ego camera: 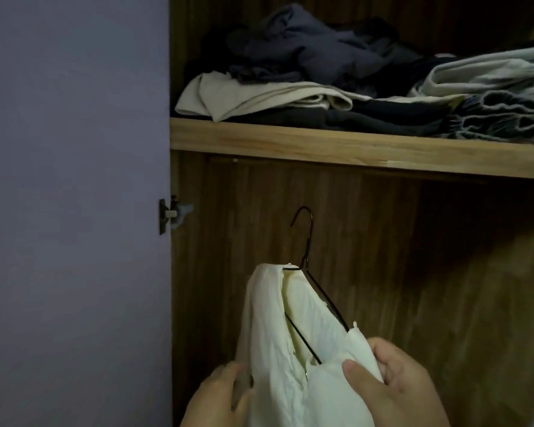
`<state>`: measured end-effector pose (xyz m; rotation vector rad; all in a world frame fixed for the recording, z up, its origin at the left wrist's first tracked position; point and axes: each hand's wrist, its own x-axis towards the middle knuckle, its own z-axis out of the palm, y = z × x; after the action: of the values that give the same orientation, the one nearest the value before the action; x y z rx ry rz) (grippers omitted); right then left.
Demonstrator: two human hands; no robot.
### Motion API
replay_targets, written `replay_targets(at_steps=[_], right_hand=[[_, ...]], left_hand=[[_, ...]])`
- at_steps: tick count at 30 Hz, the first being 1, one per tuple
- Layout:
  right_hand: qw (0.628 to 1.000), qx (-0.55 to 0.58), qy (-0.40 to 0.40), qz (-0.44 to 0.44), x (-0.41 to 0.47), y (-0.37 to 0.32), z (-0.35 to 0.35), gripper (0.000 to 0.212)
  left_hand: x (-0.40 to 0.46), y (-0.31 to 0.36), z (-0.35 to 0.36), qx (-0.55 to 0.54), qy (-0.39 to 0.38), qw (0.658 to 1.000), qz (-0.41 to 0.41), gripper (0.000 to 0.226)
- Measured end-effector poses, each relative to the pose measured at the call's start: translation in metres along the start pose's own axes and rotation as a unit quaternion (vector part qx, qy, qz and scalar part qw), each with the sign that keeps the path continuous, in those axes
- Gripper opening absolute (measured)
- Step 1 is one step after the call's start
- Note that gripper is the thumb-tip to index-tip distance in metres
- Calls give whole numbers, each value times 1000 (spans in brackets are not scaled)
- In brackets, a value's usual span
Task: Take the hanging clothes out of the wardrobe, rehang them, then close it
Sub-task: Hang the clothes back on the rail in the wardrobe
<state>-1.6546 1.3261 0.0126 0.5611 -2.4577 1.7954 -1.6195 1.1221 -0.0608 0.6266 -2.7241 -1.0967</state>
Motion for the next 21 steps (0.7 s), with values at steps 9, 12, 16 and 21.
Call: replay_targets(at_steps=[9,12,16,21], right_hand=[[996,65,32,-61,106,-19,48,14],[994,79,33,-66,137,-30,70,15],[989,102,47,-96,182,-40,100,17],[982,88,81,-148,234,-49,135,21]], left_hand=[[86,-23,-10,-37,39,999,-1,56],[116,-17,-23,22,92,995,19,53],[152,-13,-35,32,112,992,47,46],[183,-14,-43,22,139,989,38,49]])
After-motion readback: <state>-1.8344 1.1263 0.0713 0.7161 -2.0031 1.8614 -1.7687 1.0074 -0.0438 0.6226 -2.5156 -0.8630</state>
